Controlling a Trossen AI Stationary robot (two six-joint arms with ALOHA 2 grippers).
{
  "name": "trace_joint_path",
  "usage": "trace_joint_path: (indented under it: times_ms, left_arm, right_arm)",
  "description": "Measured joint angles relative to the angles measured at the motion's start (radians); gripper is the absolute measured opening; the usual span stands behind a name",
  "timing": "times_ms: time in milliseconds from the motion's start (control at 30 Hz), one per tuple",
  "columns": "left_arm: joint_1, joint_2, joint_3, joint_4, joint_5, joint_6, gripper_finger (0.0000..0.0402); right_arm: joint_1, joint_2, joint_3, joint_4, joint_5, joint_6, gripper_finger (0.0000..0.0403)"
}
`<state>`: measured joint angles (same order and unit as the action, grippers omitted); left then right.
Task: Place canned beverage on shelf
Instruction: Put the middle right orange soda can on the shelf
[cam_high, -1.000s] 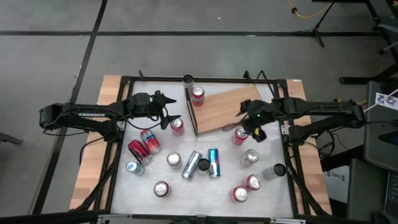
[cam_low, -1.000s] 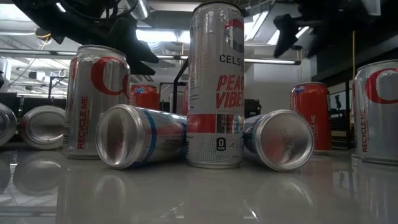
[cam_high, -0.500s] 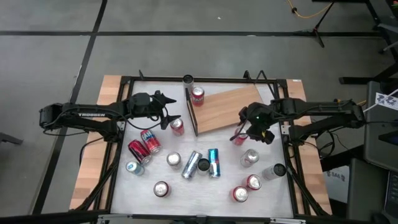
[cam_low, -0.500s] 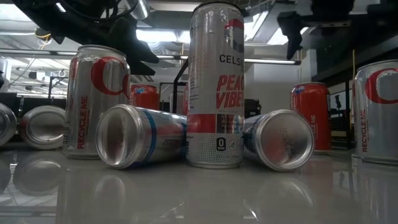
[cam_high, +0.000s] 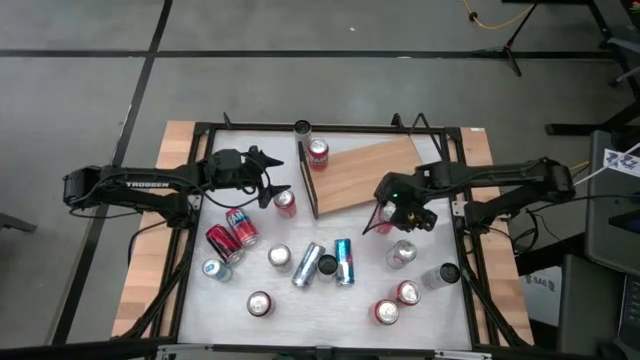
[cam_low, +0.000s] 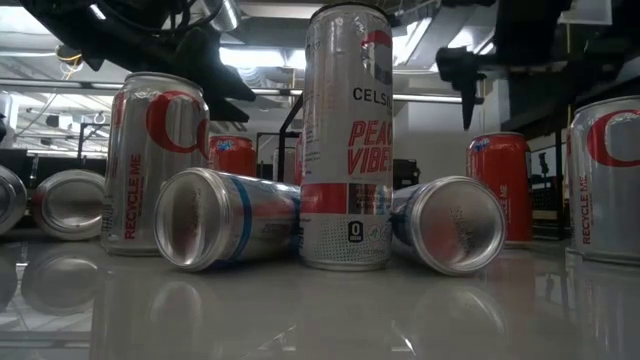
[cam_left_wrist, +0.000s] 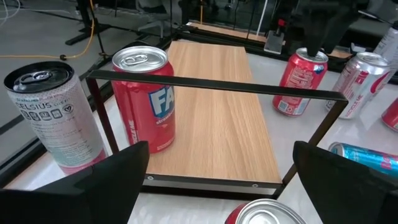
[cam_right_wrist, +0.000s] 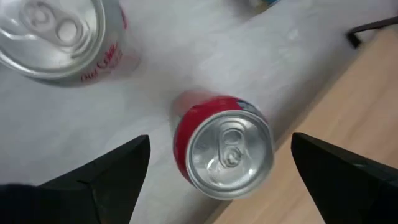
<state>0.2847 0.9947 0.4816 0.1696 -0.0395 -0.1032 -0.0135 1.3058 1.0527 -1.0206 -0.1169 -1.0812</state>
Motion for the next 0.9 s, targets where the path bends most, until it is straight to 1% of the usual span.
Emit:
trace_joint_path:
  times_ms: [500, 900]
  left_arm:
    - [0.0, 0.0, 0.0, 0.0, 0.0, 0.0, 0.0389]
    - [0.0, 0.0, 0.0, 0.0, 0.0, 0.0, 0.0389]
  right_arm:
    - [0.0, 0.115, 0.0, -0.001, 0.09, -0.033, 0.0381]
    - [0.0, 0.12, 0.0, 0.006, 0.09, 0.076, 0.0381]
